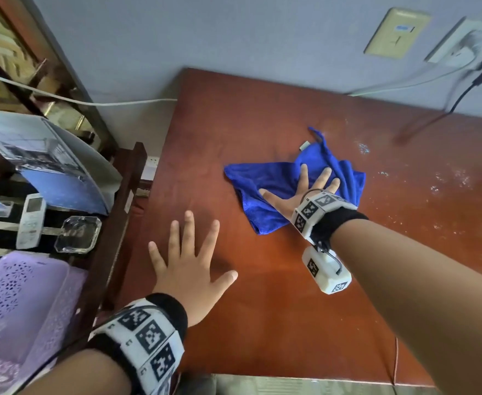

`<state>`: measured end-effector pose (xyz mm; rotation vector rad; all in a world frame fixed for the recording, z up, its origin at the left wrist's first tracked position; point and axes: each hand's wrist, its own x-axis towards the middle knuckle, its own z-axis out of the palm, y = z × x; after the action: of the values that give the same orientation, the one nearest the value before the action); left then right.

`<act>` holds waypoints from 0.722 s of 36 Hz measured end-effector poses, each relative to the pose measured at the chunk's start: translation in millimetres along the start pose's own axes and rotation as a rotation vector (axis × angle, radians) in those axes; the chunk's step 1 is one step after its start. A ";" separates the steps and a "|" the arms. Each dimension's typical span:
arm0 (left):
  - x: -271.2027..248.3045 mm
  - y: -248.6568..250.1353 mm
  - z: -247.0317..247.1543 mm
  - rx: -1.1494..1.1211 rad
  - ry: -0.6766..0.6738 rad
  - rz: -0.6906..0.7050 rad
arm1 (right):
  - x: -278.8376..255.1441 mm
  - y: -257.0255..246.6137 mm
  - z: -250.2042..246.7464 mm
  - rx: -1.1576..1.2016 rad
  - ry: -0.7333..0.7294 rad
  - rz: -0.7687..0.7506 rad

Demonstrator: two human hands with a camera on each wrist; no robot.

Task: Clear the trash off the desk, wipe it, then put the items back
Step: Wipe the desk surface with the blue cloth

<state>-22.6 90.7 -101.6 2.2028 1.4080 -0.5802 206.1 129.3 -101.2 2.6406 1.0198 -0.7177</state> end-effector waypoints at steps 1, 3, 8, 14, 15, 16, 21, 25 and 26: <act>-4.9 -0.1 5.7 0.000 -0.005 -0.011 | -5.6 2.3 3.2 0.001 -0.001 -0.001; -9.9 -0.1 11.9 0.008 -0.020 -0.026 | -17.4 6.9 9.6 0.000 -0.004 -0.004; -6.2 2.4 8.9 0.031 -0.094 -0.061 | -43.0 19.4 24.5 0.005 -0.010 -0.009; -6.3 5.1 7.0 0.030 -0.112 -0.084 | -65.5 31.9 33.0 -0.034 -0.061 -0.040; -6.2 5.0 6.8 0.026 -0.110 -0.083 | -66.4 34.1 29.9 -0.049 -0.061 -0.054; -6.3 4.9 6.7 0.023 -0.108 -0.081 | -66.5 35.8 25.4 -0.063 -0.049 -0.073; -5.6 4.2 6.8 0.015 -0.116 -0.076 | -57.6 29.9 14.2 0.028 0.054 -0.151; -5.2 3.9 7.3 0.015 -0.122 -0.076 | -51.4 17.3 26.0 0.078 0.017 -0.089; -5.0 3.7 7.2 0.014 -0.124 -0.075 | -50.9 15.3 27.8 0.076 0.028 -0.081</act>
<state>-21.9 81.5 -104.0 2.0927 1.4306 -0.7422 173.8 78.8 -98.3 2.6940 1.1347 -0.7530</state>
